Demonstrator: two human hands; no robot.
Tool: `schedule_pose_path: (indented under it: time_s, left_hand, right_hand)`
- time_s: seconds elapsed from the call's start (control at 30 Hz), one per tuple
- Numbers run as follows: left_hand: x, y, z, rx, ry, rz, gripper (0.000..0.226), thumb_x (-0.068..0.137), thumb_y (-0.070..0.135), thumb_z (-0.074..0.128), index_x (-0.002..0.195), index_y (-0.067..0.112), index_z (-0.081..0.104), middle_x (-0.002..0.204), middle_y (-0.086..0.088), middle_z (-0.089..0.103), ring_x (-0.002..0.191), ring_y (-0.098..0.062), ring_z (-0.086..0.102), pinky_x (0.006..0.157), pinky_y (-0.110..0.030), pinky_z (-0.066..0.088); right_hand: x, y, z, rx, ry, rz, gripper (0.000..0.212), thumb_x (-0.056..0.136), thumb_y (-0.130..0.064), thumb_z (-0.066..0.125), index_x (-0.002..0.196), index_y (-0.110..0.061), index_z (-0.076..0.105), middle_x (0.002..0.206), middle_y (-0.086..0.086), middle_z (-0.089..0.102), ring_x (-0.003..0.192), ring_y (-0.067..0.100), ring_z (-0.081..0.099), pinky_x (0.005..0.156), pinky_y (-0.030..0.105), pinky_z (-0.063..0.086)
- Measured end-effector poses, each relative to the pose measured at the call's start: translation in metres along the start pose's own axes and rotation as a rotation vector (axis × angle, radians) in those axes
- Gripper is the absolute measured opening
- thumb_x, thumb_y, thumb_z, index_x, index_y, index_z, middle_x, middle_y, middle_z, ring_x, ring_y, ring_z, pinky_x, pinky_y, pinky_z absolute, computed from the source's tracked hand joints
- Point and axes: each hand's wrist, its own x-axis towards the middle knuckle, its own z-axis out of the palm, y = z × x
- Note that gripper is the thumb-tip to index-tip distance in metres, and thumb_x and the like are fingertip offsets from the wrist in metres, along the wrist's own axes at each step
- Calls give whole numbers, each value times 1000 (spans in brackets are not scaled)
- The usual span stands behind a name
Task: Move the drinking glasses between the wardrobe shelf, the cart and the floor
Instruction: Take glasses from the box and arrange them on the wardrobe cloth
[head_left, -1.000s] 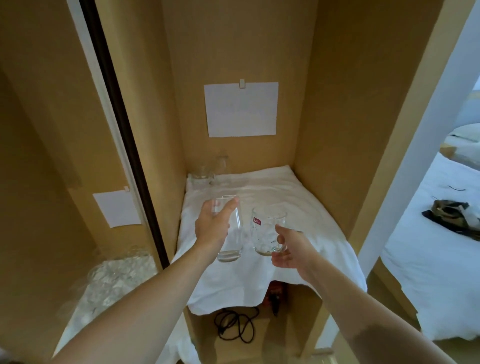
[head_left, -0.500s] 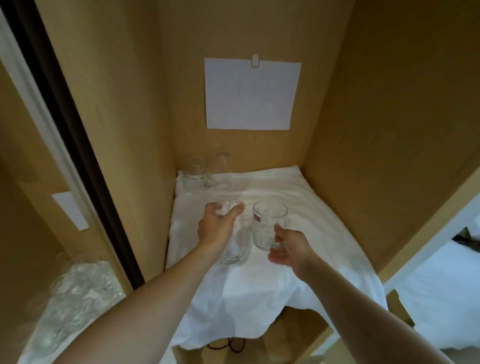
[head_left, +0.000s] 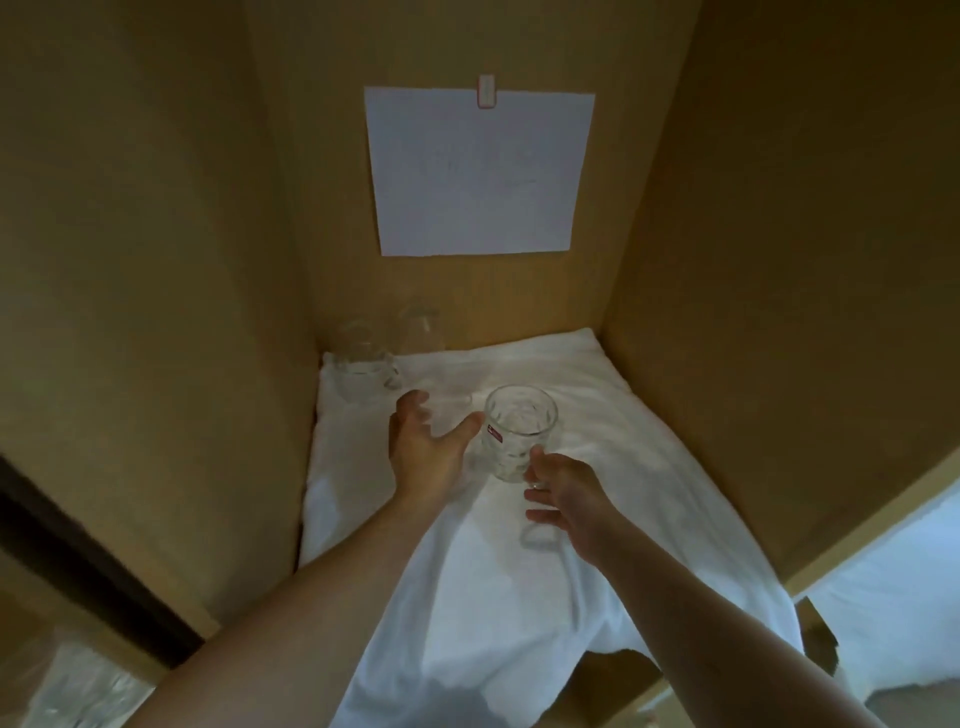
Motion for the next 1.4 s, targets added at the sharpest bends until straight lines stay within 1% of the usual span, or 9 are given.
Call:
schedule_pose_path:
  time_s: [0.3, 0.43, 0.5, 0.67, 0.8, 0.93, 1.17, 1.27, 1.4]
  left_hand:
    - [26, -10, 21, 17, 85, 60, 59, 70, 33, 92, 114, 29, 52, 98, 9, 59, 91, -12, 60, 76, -18, 49]
    - [36, -7, 26, 54, 128, 15, 53, 74, 35, 89, 112, 29, 52, 97, 9, 63, 87, -4, 61, 71, -8, 43]
    - [39, -6, 25, 56, 161, -7, 48, 77, 33, 87, 110, 29, 52, 97, 6, 65, 84, 3, 60, 68, -3, 41]
    - [42, -3, 30, 115, 206, -14, 46, 80, 32, 85, 111, 28, 51, 95, 2, 67, 81, 1, 61, 67, -3, 41]
    - [40, -4, 40, 156, 275, -16, 45, 80, 28, 85, 111, 24, 52, 90, 0, 67, 77, 0, 62, 71, -5, 42]
    - [41, -6, 43, 149, 337, -12, 43, 79, 26, 86, 103, 31, 50, 85, 6, 63, 70, 19, 57, 62, 3, 37]
    - [41, -20, 53, 127, 363, 72, 50, 75, 27, 89, 108, 29, 52, 92, 3, 65, 82, -15, 67, 75, -25, 53]
    - [50, -20, 50, 125, 341, 52, 50, 73, 35, 88, 107, 28, 52, 87, 6, 65, 77, -1, 65, 69, -10, 47]
    - [59, -22, 42, 99, 338, 14, 40, 75, 29, 89, 97, 20, 56, 75, 12, 60, 66, 3, 60, 63, -3, 42]
  right_hand:
    - [39, -14, -26, -81, -118, 14, 53, 99, -63, 44, 103, -15, 69, 104, 9, 74, 97, 26, 71, 78, 39, 62]
    - [69, -14, -46, 40, -136, -42, 14, 97, -9, 64, 110, -4, 61, 108, 23, 67, 87, 29, 65, 76, 38, 55]
    - [88, -13, -46, -107, -240, -159, 49, 82, 13, 70, 127, 0, 56, 113, 25, 63, 90, 24, 61, 80, 37, 51]
    - [119, -17, -36, -420, -523, -306, 96, 68, -6, 89, 139, -39, 34, 120, -20, 54, 106, -1, 59, 93, 26, 52]
    - [135, -11, -36, -308, -566, -283, 83, 63, -11, 95, 130, -32, 50, 116, -14, 65, 103, 4, 66, 84, 19, 54]
    - [137, -14, -36, -55, -498, -199, 78, 38, -23, 97, 110, -23, 67, 99, -8, 77, 92, 6, 73, 68, 20, 56]
    - [151, -36, -28, 124, -343, -77, 44, 81, -16, 82, 119, -21, 62, 112, -1, 74, 94, 13, 74, 79, 32, 62]
    - [154, -50, -28, 278, -337, -53, 47, 83, -11, 78, 124, -18, 55, 118, 8, 70, 96, 27, 74, 85, 55, 60]
    - [163, -74, -20, 82, -207, -149, 82, 54, -25, 94, 126, -23, 54, 117, 1, 68, 101, 22, 71, 78, 41, 61]
